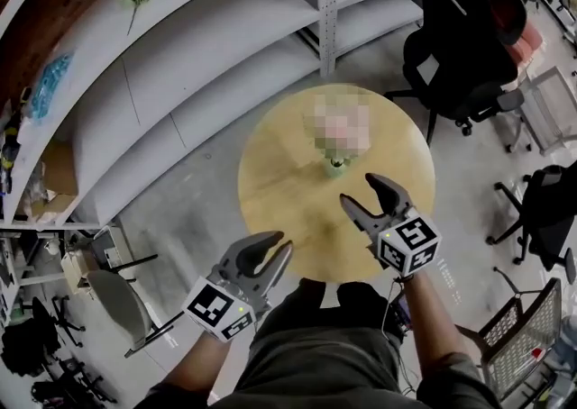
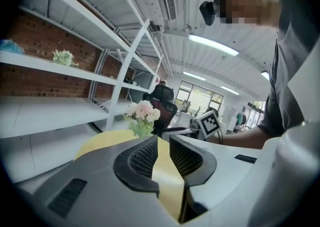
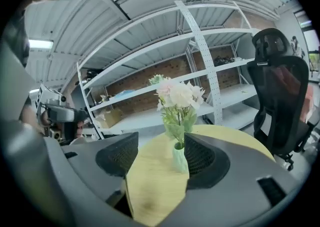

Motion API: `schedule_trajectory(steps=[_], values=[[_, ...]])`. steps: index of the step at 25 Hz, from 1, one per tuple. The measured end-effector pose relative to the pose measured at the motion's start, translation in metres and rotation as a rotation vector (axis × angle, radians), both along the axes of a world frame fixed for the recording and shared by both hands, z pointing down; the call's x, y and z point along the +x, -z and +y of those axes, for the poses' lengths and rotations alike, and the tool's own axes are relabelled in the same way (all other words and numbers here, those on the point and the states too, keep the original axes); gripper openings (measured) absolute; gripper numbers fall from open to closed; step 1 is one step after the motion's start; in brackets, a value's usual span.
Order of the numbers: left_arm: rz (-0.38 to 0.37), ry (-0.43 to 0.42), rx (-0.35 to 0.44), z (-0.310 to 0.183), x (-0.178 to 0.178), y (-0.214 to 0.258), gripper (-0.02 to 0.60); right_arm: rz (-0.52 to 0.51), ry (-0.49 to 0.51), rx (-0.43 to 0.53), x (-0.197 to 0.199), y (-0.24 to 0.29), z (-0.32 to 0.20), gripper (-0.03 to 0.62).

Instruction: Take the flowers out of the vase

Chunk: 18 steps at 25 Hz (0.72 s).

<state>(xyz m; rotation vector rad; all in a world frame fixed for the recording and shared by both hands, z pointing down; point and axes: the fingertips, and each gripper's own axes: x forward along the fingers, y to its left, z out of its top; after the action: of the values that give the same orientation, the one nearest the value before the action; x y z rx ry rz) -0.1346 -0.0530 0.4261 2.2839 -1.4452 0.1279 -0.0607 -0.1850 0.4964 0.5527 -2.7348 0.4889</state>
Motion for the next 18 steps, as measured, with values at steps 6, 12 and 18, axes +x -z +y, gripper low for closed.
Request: schedule_trajectory(steps=[6,12,18], values=[[-0.026,0.011,-0.099,0.006,-0.007,-0.037,0.080,0.000,0.068,0.094,-0.032,-0.055,-0.034,0.278],[-0.022,0.098,-0.171,0.017,-0.014,-0.065,0.080,-0.068,0.130,0.150,-0.060,-0.062,-0.050,0.281],[-0.017,0.142,-0.196,0.015,-0.011,-0.075,0.080,-0.107,0.184,0.170,-0.078,-0.064,-0.056,0.280]])
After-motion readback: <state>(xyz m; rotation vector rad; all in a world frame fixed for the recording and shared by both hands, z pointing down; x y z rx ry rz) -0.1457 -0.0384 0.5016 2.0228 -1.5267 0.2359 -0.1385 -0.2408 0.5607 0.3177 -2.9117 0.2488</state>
